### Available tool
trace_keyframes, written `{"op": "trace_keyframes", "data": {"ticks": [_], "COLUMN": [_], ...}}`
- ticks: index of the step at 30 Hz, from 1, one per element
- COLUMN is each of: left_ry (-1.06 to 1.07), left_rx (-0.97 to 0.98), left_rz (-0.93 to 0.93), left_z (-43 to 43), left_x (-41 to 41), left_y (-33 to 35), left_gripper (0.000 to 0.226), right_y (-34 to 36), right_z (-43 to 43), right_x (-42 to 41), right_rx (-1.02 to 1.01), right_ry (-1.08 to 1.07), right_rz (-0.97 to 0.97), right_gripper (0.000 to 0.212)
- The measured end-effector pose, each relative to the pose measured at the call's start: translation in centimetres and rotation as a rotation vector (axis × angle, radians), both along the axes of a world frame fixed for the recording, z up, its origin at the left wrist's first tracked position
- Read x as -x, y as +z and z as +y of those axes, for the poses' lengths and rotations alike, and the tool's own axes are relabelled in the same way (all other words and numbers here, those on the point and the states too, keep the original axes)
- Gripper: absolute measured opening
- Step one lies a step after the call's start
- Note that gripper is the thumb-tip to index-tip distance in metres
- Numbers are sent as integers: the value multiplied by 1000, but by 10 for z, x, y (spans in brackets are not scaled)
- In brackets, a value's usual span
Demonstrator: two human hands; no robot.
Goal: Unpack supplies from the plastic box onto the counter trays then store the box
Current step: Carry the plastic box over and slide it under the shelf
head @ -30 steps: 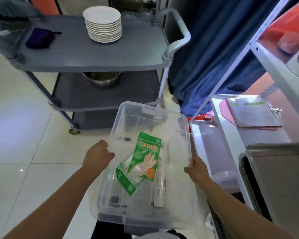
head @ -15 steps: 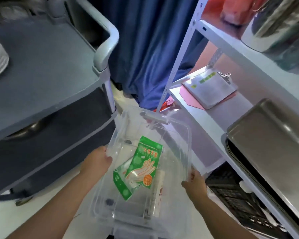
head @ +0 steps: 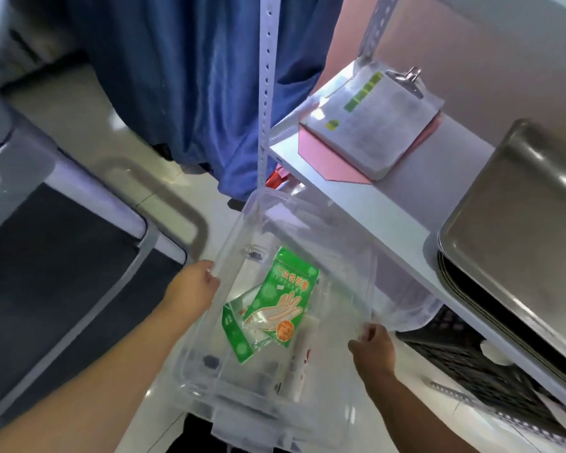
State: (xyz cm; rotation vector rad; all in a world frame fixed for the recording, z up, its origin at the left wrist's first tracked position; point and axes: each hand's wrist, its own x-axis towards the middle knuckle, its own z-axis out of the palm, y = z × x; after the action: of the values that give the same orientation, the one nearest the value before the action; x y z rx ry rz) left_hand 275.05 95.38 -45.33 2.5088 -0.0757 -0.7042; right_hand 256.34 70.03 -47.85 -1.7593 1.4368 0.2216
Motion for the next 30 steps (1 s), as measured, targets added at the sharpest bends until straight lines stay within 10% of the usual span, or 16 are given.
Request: {"op": "trace_keyframes", "data": {"ticks": [30], "left_ry": [-245], "left_rx": [133], "left_rz": [-200], "left_z": [-137], "left_x": [-142], "left_y": [-127], "left_gripper": [25], "right_y": [-94], "right_z": [-56], "right_x": [-85], "right_rx": [311], "right_ry": [-308], "right_rz": [-114], "right_gripper": [24]}}
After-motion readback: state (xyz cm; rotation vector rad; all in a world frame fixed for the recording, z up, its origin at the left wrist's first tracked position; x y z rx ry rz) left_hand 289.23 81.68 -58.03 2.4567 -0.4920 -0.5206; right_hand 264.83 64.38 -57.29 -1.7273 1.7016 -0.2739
